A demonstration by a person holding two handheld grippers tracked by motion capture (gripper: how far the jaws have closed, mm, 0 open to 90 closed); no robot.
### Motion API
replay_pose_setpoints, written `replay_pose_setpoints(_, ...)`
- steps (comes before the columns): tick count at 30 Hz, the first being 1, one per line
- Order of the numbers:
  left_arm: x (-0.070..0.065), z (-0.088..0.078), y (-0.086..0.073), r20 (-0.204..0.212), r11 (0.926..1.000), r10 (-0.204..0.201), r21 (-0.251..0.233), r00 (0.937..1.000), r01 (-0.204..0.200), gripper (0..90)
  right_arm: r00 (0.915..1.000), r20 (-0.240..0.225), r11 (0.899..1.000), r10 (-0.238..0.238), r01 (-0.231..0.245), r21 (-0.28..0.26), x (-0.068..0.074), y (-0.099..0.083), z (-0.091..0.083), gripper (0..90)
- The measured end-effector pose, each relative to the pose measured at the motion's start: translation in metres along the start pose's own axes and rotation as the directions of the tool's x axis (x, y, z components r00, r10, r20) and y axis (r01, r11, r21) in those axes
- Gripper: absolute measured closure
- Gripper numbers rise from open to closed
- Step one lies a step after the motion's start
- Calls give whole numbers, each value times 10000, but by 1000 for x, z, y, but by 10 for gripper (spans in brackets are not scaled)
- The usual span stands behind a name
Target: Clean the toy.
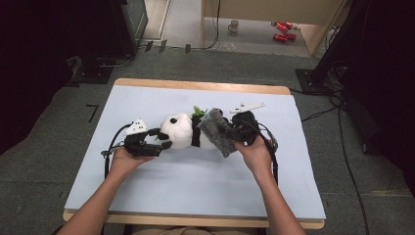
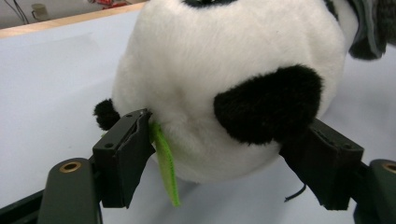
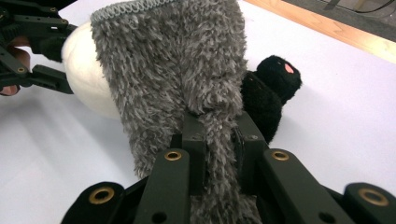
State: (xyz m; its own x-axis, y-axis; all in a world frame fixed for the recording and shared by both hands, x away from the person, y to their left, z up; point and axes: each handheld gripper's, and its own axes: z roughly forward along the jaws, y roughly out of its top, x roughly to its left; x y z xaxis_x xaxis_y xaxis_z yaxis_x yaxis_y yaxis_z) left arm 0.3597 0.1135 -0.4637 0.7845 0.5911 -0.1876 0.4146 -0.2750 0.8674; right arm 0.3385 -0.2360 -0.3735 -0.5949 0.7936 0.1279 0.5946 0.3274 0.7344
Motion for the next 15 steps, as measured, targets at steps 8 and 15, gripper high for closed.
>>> replay_pose_setpoints(8,-3,16,3,112,9995,308,94,9995,-309,172,9997,-4,9997,258,-258,43,-5,-1,3,792)
replay_pose_setpoints(15,-3,16,4,-114,9992,-158,370,9998,162,477,10000,-1,9999,77,-77,-83,2,1,4,792)
